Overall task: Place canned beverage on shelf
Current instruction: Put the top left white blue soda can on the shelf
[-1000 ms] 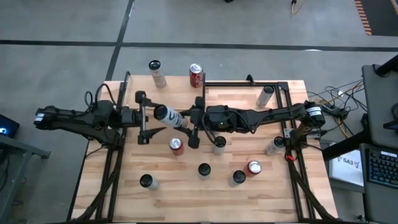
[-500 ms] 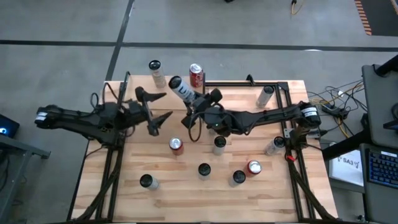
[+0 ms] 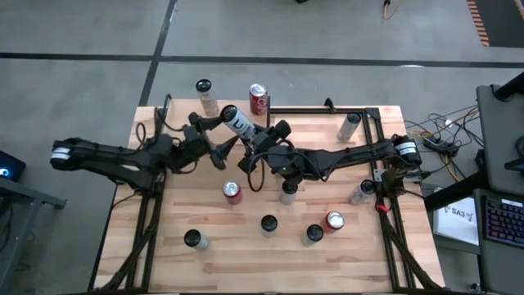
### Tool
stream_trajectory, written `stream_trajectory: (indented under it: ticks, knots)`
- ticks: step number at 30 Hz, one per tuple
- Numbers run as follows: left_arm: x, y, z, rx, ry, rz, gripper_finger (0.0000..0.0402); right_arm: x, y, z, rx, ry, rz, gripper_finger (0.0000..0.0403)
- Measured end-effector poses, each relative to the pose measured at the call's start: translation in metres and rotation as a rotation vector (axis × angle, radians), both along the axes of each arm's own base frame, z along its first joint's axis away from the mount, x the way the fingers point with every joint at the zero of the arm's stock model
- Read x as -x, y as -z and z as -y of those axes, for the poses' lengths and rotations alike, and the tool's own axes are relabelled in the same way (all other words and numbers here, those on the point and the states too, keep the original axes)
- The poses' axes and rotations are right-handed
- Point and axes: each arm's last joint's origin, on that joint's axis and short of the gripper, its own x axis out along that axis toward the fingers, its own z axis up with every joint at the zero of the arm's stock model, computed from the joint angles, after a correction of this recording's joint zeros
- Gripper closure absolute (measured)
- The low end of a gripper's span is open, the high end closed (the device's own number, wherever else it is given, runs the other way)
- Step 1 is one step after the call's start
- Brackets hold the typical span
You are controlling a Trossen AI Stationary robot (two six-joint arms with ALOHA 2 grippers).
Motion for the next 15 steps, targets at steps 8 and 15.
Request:
stream_trajectory:
  ticks: [8, 15]
  knots:
    - [-0.012, 0.004, -0.007, 0.013, 0.026, 0.063, 0.006, 0.0, 0.0, 0.0, 0.002, 0.003, 0.0, 0.0169]
    - [-0.015, 0.002, -0.008, -0.002, 0.022, 0.11, 0.0103, 0.0, 0.0, 0.0, 0.007, 0.0, -0.011, 0.0169]
